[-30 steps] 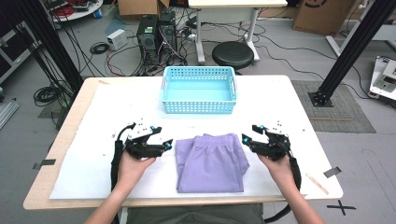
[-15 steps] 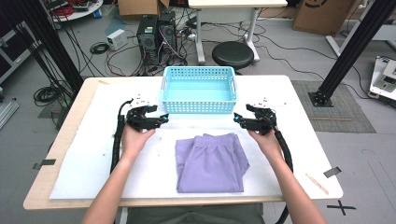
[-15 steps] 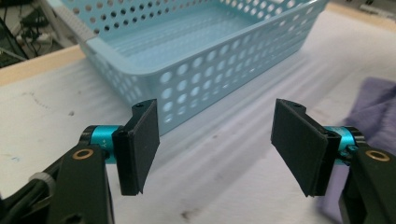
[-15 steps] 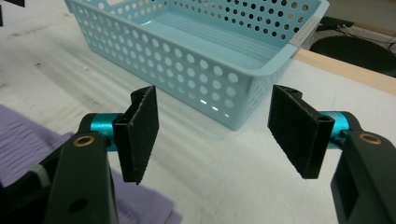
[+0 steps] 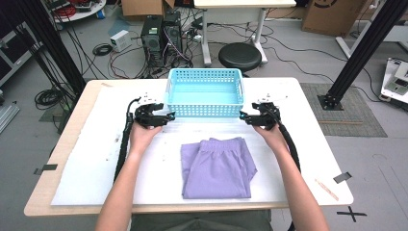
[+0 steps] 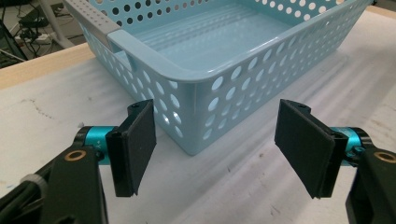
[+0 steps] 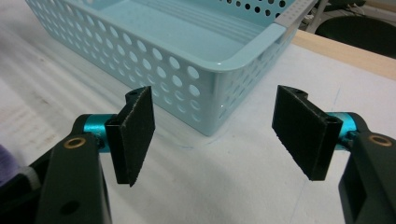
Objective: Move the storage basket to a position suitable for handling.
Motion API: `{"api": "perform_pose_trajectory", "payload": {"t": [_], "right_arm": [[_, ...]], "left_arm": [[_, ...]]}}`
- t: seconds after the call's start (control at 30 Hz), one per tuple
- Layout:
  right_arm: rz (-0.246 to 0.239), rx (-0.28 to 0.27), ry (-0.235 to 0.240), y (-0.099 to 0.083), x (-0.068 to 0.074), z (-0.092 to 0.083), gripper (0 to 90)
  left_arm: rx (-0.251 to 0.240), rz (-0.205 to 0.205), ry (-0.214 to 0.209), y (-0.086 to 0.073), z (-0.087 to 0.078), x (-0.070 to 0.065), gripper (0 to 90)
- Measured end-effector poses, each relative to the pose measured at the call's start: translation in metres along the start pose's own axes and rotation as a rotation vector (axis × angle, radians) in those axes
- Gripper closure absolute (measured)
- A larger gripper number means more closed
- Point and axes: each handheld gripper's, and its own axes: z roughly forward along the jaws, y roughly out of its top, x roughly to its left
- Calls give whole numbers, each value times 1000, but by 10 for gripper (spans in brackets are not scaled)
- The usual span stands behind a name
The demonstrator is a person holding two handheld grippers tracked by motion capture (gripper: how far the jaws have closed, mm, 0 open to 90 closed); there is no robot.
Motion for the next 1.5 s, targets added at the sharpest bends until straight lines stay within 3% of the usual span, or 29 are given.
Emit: {"api": "perform_pose_trajectory", "payload": {"t": [0.07,0.17,0.23,0.33,0.43,0.67,0.8,0.93,1.07,1.5], "right_arm": [[-32,22,-32,1,3,9,299],[-35,12,-32,2,5,14,302],[-38,14,-27,4,6,19,306],[-38,26,-8,6,5,24,347],[-50,16,-1,7,5,26,373],[-40,9,1,7,4,34,414],[-33,5,9,7,1,34,436],[-35,5,0,7,2,34,441],[-39,7,-9,8,4,33,458],[-37,17,5,9,3,22,469]], "left_arm": [[-8,-10,3,-2,2,3,293],[-18,-20,-8,-4,4,7,292],[18,-35,-24,-2,9,9,285],[33,-7,-33,3,14,6,270],[6,8,-37,6,18,3,270],[-2,-1,-35,3,23,4,285],[-12,2,-16,3,24,5,329],[-6,-26,-7,4,24,5,352],[4,-18,-4,6,22,5,394],[35,17,4,11,17,-5,399]]}}
